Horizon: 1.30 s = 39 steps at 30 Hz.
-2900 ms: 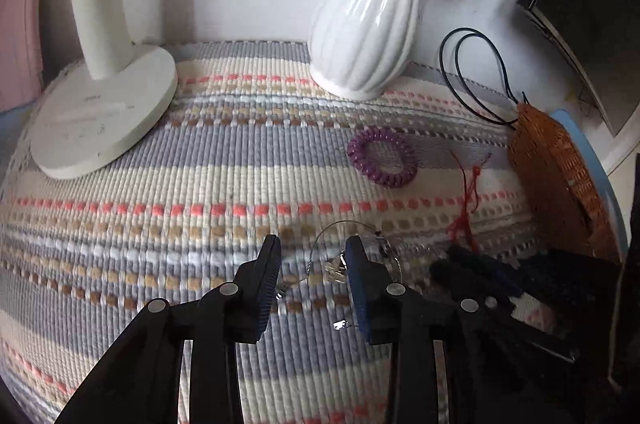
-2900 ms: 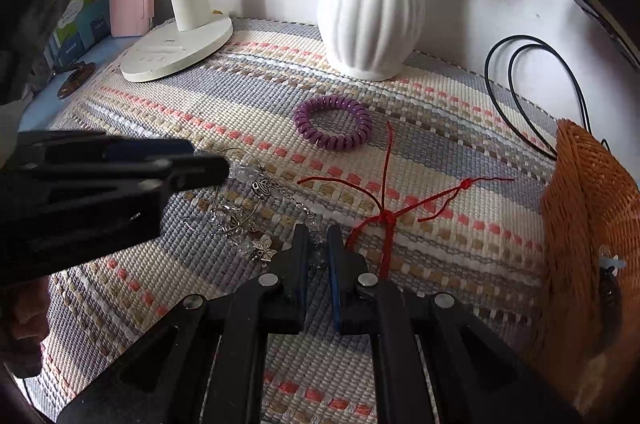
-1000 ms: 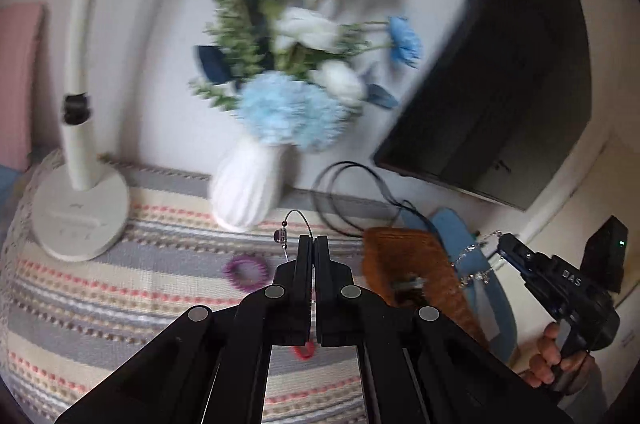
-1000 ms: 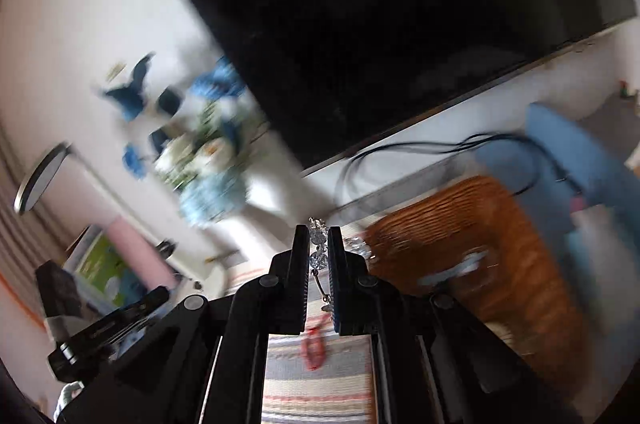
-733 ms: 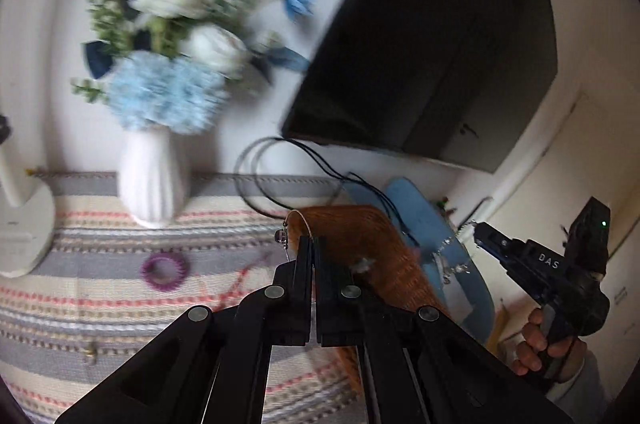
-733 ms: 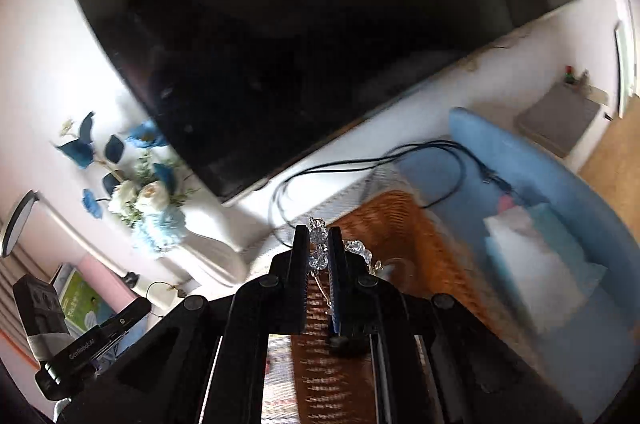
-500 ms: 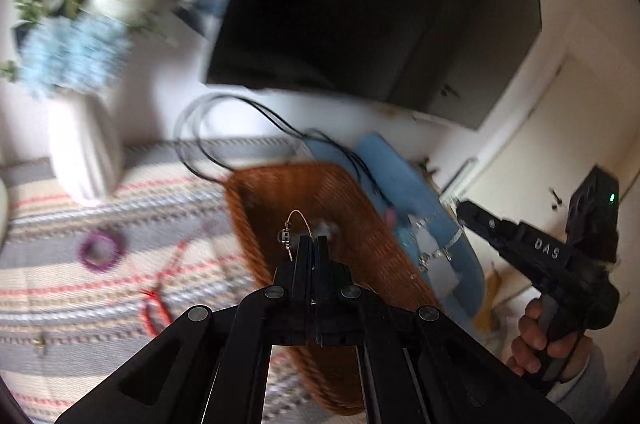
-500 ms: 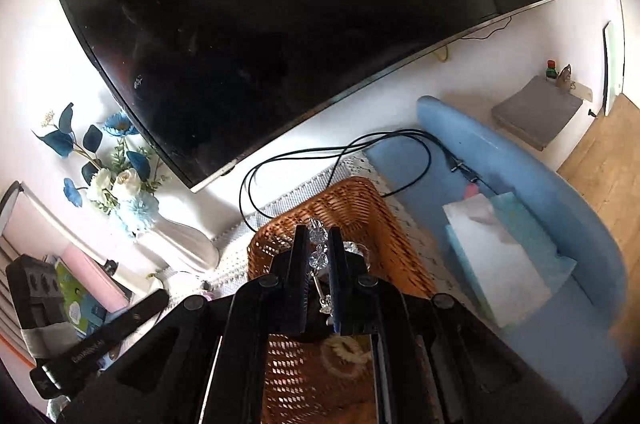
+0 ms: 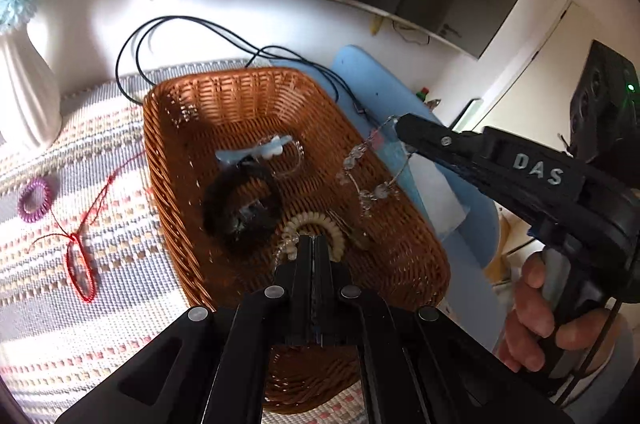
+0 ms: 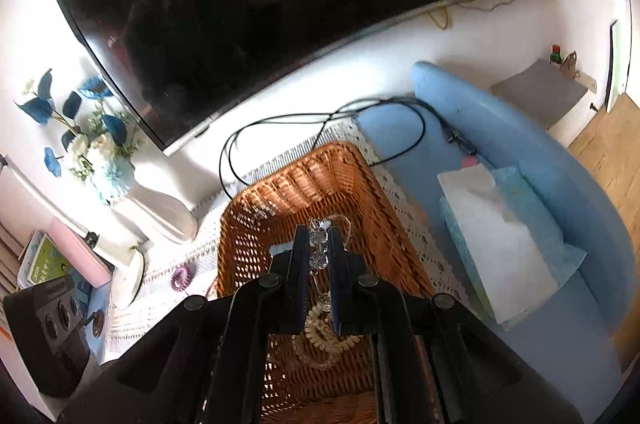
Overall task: Organize jewelry
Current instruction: 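Open the left tool to drop its chain while the right tool drops its chain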
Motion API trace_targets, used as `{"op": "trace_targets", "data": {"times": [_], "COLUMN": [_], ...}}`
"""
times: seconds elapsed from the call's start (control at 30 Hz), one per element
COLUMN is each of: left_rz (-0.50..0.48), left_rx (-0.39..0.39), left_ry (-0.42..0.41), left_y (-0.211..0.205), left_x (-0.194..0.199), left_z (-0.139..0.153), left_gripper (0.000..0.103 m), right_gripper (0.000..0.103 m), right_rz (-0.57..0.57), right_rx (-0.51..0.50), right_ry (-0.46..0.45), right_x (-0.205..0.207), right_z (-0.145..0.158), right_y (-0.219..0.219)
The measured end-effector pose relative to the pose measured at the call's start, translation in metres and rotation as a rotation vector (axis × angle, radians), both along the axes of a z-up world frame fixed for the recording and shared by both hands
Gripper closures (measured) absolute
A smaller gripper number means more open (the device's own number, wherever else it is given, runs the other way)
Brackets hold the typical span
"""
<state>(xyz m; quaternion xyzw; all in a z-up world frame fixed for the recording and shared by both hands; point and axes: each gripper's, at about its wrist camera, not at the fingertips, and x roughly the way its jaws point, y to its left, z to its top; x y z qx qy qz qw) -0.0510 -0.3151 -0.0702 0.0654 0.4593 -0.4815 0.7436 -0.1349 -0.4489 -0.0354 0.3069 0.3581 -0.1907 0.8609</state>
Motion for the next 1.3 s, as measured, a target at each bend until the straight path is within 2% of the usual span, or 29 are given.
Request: {"op": "trace_targets", "data": {"times": [0.3,0.6,0.83,0.9,1.0,1.07,1.13,1.17,1.23,1.27,1.3], "left_rz": [0.03,0.047,0.083,0.097,0.117,0.133,0.14,0.143,0.161,0.175,0.19], "left_rx": [0.004,-0.009,-0.032,-0.054,-0.096,-0.108,-0.103,-0.108,-0.129,-0.141,-0.152], "left_ry": [0.026,0.066,0.131,0.16,0.193,0.192,0.174,0.173,0.178,0.18,0.179], "left_y": [0.003,0.015,0.026,0.033,0.045,0.053,0.061,0.063,0.073,0.079,0.085], "left_x": [0.0,0.0,0.008,0.012,0.019,0.023,0.026,0.028,0.033,0.036,0.039], "left_z": [-0.005,-0.005,-0.007,-0.005,-0.001,0.004,0.01,0.012,0.017,0.019,0.021], "left_gripper": [0.103,0.103,0.101,0.098,0.087,0.064,0.055,0.053,0.046,0.043,0.043], "right_gripper": [0.094,0.094,0.093,0.093,0.093,0.092,0.09,0.089,0.076,0.062,0.053], "right_rz": [0.008,0.009,0.007,0.006,-0.016,-0.026,-0.037,-0.048,-0.08,-0.095,-0.11], "right_rx": [0.045,0.053,0.08,0.096,0.126,0.161,0.18,0.184,0.203,0.222,0.259], "right_ry": [0.043,0.049,0.046,0.04,0.033,0.013,-0.008,-0.017,-0.04,-0.056,-0.088], "right_x": [0.002,-0.002,-0.006,-0.008,-0.011,-0.014,-0.016,-0.017,-0.021,-0.024,-0.027], "right_z": [-0.024,-0.026,-0.027,-0.027,-0.028,-0.03,-0.029,-0.028,-0.025,-0.024,-0.023], "right_y": [-0.001,0.001,0.0,0.0,-0.002,-0.006,-0.007,-0.009,-0.011,-0.013,-0.017]}}
